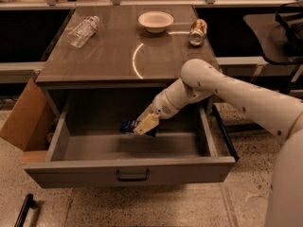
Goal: Place rxbar blueberry into top drawer
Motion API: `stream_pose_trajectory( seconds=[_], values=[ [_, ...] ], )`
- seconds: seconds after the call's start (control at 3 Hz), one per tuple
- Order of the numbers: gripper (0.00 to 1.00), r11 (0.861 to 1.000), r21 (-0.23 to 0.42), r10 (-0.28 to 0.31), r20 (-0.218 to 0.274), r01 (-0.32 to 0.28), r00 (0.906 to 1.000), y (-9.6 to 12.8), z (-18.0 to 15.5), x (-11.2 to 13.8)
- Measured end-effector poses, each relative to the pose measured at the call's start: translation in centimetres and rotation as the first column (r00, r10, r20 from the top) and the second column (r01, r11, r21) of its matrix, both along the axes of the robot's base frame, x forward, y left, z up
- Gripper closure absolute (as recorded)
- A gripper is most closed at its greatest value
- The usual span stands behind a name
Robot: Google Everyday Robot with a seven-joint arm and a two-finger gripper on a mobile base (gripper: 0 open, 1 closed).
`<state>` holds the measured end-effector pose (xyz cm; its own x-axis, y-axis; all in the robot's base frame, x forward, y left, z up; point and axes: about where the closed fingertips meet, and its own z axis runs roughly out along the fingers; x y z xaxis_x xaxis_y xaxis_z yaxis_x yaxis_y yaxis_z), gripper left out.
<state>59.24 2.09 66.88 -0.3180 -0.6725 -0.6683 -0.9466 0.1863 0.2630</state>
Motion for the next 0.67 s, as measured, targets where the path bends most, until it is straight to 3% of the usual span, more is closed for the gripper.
stream_pose_trajectory(
  seconds=[0.33, 0.67],
  values=[
    [1.0, 0.998, 0.009, 0.054, 0.004, -0.054, 0.9985, 2.9, -1.5, 1.1],
    [0.84, 0.996, -0.013, 0.085, 0.007, -0.084, 0.9964, 5.9, -2.7, 2.0]
  ],
)
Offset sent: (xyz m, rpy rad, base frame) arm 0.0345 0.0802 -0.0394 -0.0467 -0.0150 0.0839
